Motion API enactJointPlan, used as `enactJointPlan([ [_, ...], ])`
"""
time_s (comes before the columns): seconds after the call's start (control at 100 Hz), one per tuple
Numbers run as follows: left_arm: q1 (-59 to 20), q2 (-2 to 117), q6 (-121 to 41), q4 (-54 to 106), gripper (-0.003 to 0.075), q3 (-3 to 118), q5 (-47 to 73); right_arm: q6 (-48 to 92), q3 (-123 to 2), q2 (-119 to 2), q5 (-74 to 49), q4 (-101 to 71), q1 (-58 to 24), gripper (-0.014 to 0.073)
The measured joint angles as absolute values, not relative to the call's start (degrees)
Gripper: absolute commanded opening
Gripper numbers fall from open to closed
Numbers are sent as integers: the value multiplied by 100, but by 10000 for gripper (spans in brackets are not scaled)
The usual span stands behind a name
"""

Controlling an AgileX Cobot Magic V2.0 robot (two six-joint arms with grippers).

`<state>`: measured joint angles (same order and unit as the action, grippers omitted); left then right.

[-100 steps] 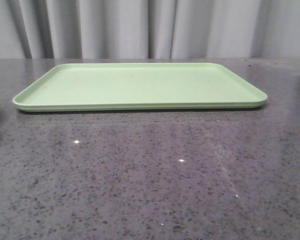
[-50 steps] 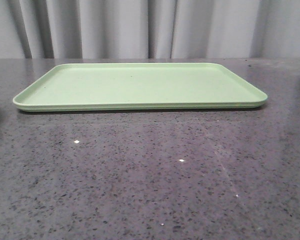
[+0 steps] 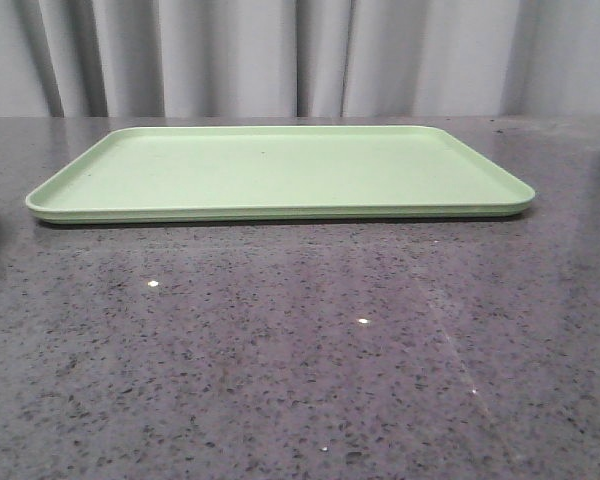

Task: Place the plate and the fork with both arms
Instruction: 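Grasp the rim of the cream plate with the left gripper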

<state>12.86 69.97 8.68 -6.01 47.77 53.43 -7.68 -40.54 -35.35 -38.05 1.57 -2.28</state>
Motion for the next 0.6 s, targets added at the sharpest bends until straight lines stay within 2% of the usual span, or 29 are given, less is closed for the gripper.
enactJointPlan([
  [0.12,1286,7157,859,-601,538,4786,5286,-768,-4054,-3535,-3805,157,-228,528],
  [0.22,1286,7211,859,-573,468,4789,5258,-768,-4054,-3535,-3805,157,-228,528],
  [0.48,1286,7232,859,-498,136,4799,5198,-768,-4054,-3535,-3805,157,-228,528],
  [0.6,1286,7232,859,-444,10,4813,5174,-768,-4054,-3535,-3805,157,-228,528],
])
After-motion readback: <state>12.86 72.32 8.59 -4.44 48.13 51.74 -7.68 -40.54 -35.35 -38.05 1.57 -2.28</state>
